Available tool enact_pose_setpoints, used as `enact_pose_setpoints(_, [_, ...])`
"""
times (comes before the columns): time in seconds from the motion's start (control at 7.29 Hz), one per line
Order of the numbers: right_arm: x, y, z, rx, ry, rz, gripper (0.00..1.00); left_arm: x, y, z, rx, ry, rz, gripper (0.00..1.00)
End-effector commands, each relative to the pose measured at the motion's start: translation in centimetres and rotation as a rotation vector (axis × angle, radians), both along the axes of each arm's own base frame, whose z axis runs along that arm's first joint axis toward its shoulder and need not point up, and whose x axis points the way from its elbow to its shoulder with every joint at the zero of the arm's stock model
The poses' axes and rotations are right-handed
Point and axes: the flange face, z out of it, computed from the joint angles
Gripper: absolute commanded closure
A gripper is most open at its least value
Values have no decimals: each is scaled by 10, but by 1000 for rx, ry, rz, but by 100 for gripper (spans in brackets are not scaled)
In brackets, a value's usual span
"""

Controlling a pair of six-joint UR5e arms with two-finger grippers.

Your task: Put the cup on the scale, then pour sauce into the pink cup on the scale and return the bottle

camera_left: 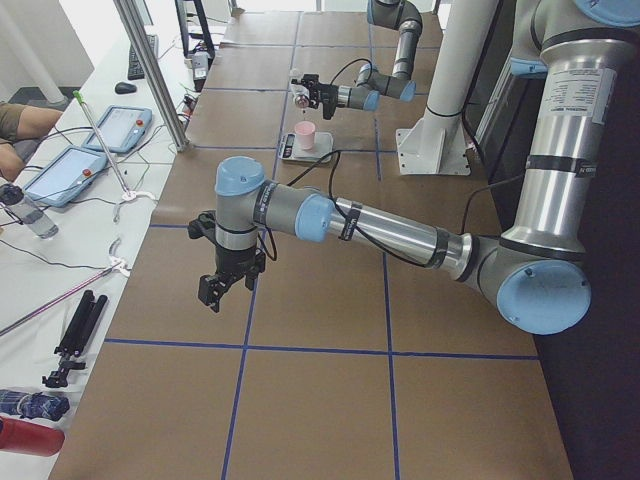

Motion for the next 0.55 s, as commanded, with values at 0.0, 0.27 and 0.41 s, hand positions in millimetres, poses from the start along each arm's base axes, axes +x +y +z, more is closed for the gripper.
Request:
enact_pose_setpoints(0.0, [1,0,-3,1,-11,-1,100,0,0,-1,2,0,1,0])
enact_pose_setpoints(0.27, [0,1,-4,7,-41,-1,100,0,0,-1,3,0,2,0])
enact_pose_setpoints(0.41, [2,2,-7,18,-86,-2,100,0,0,-1,3,0,2,0])
